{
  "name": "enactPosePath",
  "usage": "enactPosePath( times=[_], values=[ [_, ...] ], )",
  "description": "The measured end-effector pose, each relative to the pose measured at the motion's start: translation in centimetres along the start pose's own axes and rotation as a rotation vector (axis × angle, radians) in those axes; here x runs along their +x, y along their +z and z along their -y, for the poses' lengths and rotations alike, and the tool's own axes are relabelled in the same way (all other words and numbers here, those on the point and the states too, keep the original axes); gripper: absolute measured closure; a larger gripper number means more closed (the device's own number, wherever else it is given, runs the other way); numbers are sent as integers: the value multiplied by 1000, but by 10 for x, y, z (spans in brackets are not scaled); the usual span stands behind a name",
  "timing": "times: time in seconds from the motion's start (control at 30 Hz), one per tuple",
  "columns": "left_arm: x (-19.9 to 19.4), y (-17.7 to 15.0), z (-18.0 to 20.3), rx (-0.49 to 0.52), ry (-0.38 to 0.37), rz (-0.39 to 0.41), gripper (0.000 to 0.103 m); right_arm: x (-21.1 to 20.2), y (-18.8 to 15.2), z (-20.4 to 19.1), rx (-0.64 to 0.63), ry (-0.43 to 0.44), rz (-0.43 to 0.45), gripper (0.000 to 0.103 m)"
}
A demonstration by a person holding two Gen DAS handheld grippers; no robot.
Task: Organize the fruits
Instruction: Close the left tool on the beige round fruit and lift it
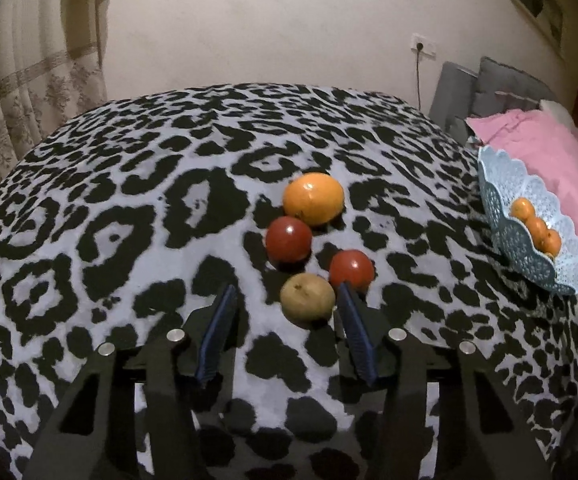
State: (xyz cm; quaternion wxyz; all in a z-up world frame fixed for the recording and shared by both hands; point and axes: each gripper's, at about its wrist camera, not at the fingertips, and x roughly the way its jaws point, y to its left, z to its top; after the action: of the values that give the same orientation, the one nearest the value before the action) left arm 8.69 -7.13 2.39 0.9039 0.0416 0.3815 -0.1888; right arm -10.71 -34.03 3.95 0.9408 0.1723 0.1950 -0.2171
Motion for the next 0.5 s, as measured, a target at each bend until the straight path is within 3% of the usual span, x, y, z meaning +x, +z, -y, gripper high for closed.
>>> enactPosePath(
  times=[0.07,0.2,0.3,0.5],
  values=[
    [2,0,3,13,-8,-5,52,0,0,-1,-9,0,0,40],
    [7,0,2,3,-23,-34,71,-3,1,-14,-72,5,13,40],
    [4,0,-2,-12,-41,-20,73,-8,4,-28,-118,44,23,40],
    [-11,0,-8,-38,-61,32,73,-4,11,-63,-158,193,-40,40]
  ],
)
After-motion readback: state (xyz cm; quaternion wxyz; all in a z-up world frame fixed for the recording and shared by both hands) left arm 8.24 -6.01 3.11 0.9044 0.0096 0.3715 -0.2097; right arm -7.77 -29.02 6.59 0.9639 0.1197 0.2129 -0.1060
